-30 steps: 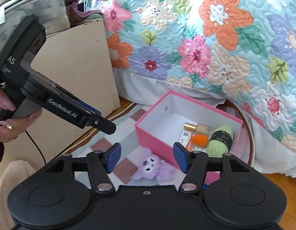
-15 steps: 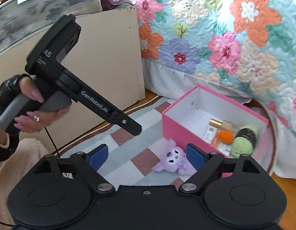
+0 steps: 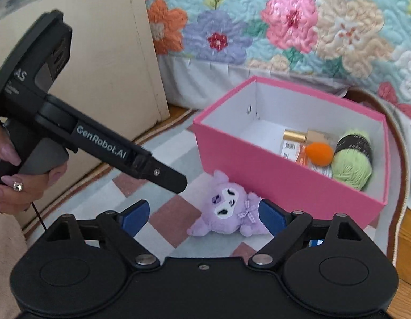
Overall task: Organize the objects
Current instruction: 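Reach the right gripper down to the purple plush toy, then close the right gripper on the plush toy's head and lift it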
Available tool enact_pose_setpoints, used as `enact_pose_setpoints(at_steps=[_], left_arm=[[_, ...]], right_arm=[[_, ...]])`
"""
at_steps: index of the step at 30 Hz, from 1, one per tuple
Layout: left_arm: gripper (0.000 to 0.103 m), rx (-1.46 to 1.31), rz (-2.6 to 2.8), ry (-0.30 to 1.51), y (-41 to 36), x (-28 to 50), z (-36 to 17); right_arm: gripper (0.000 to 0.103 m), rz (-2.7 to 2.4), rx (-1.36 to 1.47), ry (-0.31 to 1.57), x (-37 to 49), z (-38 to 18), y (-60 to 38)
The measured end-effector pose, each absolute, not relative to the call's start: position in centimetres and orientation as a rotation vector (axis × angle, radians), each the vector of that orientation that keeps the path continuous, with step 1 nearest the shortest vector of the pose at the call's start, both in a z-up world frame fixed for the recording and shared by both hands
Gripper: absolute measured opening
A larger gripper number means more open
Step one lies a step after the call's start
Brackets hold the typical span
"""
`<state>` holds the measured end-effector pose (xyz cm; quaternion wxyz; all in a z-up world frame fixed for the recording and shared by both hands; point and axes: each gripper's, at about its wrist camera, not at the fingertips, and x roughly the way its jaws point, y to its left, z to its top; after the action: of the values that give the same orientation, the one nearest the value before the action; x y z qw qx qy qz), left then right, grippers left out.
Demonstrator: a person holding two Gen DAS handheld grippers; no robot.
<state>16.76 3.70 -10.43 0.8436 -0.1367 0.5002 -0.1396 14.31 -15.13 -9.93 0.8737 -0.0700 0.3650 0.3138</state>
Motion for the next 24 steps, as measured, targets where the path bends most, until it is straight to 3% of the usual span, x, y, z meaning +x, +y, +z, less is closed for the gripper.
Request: enact_pose_setpoints(at_steps=[14, 16, 20, 24], left_arm=[[0.072, -0.368, -0.308, 1.000, 3.0, 19.6, -16.0], [0.068, -0.373, -0.306, 0.999, 3.0, 19.8, -16.6], [0.051, -0.379, -0.308, 1.014, 3.0, 20.0, -17.8], [0.042, -0.403, -0.327, 1.009, 3.1, 20.1, -18.5]], right_arm=[[0.092, 0.611, -0.082, 0.842, 19.1, -17.1, -15.4], [0.092, 0.610, -0.074, 0.849, 19.5, -17.6, -15.3], [0.092, 0.611, -0.068, 0.876, 20.1, -18.7, -15.1], [0.094, 0.610, -0.027, 0.889, 20.2, -19.1, -15.1]])
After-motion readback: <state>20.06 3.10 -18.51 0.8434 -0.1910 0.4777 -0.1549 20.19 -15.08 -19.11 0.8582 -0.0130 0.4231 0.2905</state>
